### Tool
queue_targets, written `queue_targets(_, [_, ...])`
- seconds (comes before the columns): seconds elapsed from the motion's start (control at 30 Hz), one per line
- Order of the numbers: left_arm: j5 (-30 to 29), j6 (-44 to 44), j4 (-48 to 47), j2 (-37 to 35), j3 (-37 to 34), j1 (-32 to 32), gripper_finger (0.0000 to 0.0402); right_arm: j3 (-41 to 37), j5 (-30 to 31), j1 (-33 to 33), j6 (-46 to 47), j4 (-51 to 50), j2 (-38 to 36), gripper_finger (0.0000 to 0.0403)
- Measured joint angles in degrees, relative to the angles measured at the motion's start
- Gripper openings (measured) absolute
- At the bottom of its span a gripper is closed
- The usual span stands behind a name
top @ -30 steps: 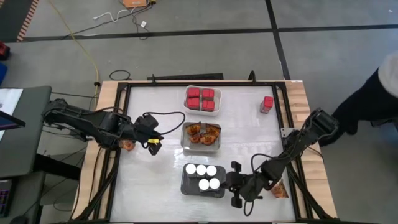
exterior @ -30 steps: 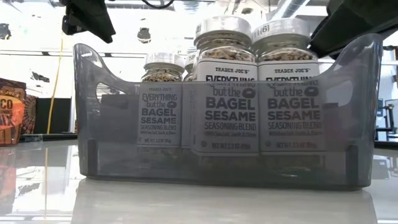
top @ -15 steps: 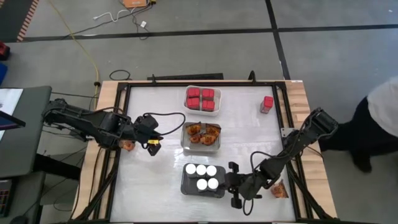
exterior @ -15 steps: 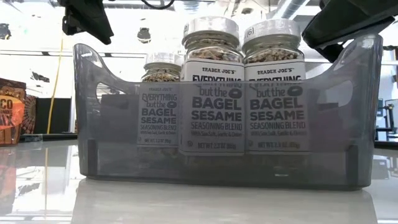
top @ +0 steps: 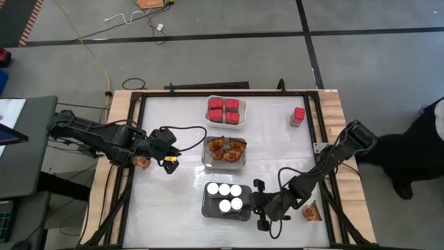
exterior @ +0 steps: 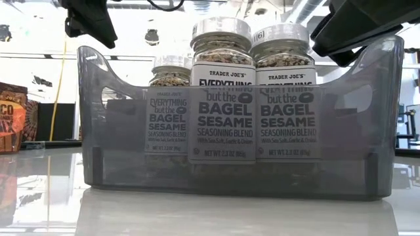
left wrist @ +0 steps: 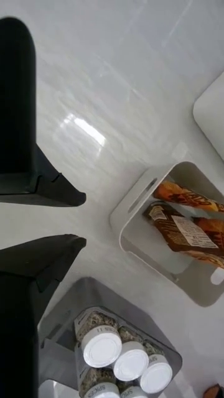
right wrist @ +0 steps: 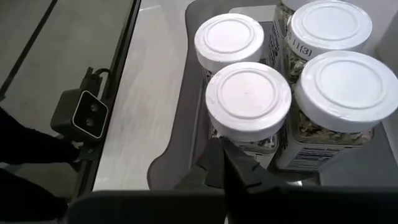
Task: Sort spices by type
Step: Put the orange seasoning bag into the gray bin
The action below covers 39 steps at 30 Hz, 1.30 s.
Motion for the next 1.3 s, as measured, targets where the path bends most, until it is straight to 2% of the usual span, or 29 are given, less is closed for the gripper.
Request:
queue_targets(0.3, [0.02, -0.88, -1.37, -0.22, 0.00, 0.00, 0.0074, -0.02, -1.10, 1.31, 3.86, -2.72, -2.00, 0.0014])
queue_targets(0.47, [0.02, -5.33, -6.45, -2.48, 0.00, 0.02, 0.0074, -0.04, 8.24, 3.78, 6.38, -8.15, -7.30, 0.0016])
queue_targets(0.6, [-0.51, -12.91, -12.08, -3.82, 0.00, 0.02, 0.0074, -0.04, 16.03, 6.05, 7.40, -15.06, -11.83, 0.0026])
queue_targets(0.73, [-0.35, -16.31, -16.83, -3.54, -0.19, 0.02, 0.0074, -0.04, 19.76, 7.29, 13.04, -24.03, -15.23, 0.0028])
queue_targets(0.9, [-0.30, -17.71, -17.63, -2.81, -2.08, 0.07, 0.0080, -0.04, 21.57, 7.74, 17.53, -30.88, -16.50, 0.0021])
queue_targets(1.03, [-0.28, -17.05, -17.88, -1.78, -4.24, 0.17, 0.0110, -0.04, 21.88, 7.31, 17.66, -31.84, -15.98, 0.0026])
queue_targets(1.3, [-0.34, -16.82, -19.39, 0.72, -5.09, 2.07, 0.0198, -0.04, 21.86, 7.06, 17.71, -31.89, -12.46, 0.0026])
